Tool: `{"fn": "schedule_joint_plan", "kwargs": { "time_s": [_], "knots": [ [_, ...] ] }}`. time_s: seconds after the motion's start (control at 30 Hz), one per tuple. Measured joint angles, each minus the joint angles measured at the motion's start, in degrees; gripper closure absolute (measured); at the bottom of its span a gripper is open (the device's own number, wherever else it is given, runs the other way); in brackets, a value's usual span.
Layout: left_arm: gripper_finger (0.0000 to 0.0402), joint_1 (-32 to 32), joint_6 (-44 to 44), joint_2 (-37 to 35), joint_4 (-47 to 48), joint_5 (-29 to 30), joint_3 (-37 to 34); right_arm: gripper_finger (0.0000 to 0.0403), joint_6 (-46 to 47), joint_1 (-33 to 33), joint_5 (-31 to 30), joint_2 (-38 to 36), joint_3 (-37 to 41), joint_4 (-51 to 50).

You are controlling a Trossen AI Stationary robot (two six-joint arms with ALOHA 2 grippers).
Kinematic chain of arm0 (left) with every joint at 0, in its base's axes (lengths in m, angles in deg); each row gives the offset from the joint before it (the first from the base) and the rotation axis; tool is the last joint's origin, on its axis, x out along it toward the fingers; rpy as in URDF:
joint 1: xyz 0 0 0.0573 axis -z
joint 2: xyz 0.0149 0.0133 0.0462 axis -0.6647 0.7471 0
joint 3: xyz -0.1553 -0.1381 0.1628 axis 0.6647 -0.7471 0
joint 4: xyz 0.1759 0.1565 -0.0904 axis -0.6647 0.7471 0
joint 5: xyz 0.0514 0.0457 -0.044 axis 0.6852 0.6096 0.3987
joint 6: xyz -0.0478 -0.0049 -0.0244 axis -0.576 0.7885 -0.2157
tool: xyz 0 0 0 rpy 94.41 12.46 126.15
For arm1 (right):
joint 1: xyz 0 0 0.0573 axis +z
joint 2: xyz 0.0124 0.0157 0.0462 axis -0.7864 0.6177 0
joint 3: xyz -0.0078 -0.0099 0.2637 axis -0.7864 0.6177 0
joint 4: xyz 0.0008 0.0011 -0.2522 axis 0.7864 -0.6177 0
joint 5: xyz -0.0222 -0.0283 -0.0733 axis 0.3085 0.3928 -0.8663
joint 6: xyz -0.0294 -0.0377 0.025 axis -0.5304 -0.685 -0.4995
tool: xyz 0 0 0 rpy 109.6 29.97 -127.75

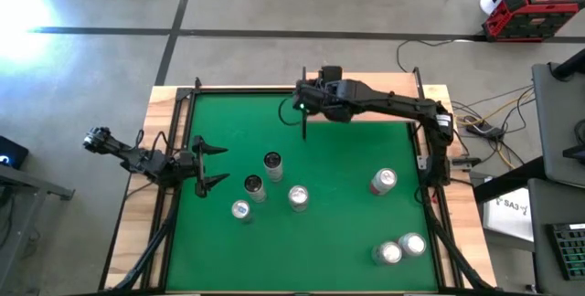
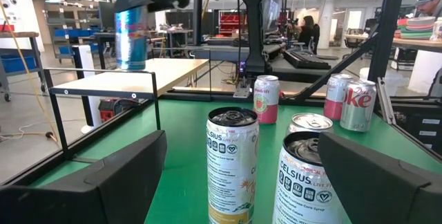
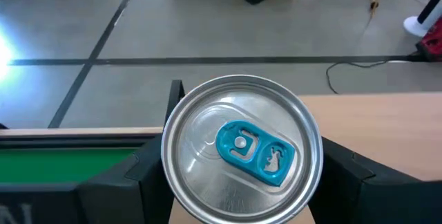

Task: Place canned beverage on shelf
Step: Put the top blue soda can on the shelf

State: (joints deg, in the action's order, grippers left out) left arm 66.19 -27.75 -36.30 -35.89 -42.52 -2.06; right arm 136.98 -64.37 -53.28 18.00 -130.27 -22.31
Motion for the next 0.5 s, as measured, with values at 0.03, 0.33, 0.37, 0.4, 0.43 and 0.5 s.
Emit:
{"fn": "schedule_joint_plan", "kwargs": {
  "time_s": [0.03,0.33,0.37,0.4,0.43,0.5],
  "knots": [
    [0.0041,0.0,0.0,0.0,0.0,0.0,0.0,0.0167,-0.7,-0.8,0.4,0.2,0.0,1.0],
    [0.0041,0.0,0.0,0.0,0.0,0.0,0.0,0.0165,-8.8,-8.0,6.1,1.4,0.0,8.4],
    [0.0041,0.0,0.0,0.0,0.0,0.0,0.0,0.0165,-9.3,-8.6,6.1,1.5,0.0,8.7],
    [0.0041,0.0,0.0,0.0,0.0,0.0,0.0,0.0165,-10.0,-9.0,6.6,1.5,0.0,9.0],
    [0.0041,0.0,0.0,0.0,0.0,0.0,0.0,0.0165,-10.7,-9.4,7.3,1.5,0.0,9.4],
    [0.0041,0.0,0.0,0.0,0.0,0.0,0.0,0.0164,-12.3,-10.0,8.4,1.5,0.0,11.1]
  ]
}}
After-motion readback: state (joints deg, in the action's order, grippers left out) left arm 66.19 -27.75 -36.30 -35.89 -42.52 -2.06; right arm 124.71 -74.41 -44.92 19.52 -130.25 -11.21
